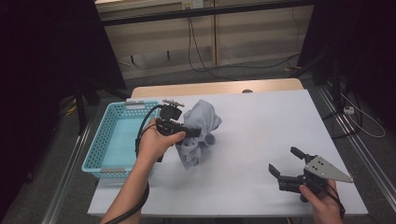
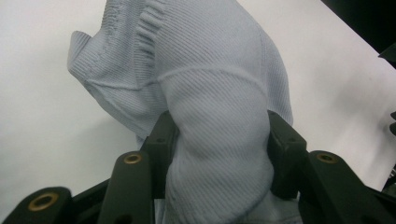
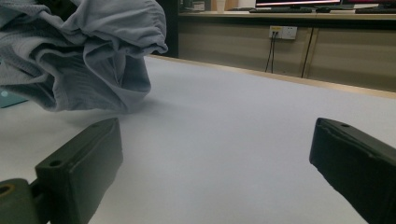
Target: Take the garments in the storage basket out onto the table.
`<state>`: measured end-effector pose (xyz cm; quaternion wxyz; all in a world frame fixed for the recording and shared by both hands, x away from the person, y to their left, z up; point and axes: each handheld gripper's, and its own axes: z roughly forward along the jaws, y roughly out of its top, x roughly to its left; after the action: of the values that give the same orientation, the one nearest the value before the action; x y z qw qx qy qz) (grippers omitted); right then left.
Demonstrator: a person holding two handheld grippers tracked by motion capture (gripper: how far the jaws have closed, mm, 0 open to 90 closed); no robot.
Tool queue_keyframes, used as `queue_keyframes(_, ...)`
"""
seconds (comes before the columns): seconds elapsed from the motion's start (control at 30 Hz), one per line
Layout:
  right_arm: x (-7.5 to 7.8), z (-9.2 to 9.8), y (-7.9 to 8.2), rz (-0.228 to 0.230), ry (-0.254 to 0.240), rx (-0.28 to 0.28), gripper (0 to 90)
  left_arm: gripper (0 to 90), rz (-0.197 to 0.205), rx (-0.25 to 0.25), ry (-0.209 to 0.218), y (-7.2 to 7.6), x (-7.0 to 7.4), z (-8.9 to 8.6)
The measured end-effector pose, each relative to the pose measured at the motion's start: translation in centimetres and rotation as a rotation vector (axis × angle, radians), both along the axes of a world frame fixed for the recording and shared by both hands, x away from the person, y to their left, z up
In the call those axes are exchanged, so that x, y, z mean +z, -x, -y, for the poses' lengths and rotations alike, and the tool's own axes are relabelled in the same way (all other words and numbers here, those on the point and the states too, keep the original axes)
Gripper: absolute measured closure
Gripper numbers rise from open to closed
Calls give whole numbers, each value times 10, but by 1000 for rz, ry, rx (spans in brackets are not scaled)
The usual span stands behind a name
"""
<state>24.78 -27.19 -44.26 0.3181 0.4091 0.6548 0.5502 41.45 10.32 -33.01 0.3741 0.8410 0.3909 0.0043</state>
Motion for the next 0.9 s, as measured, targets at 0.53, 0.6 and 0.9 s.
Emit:
queue_keyframes(0.53, -1, -4, -1, -6, 18, 6, 17, 529, 11, -16, 52, 10, -22, 4)
queue_keyframes(0.6, -1, -5, -1, -8, 24, 14, 17, 526, 13, -6, 58, 9, -28, 1)
queue_keyframes(0.9, -4, -5, -7, -59, 40, 57, 6, 482, 67, 97, 58, 6, -46, -27)
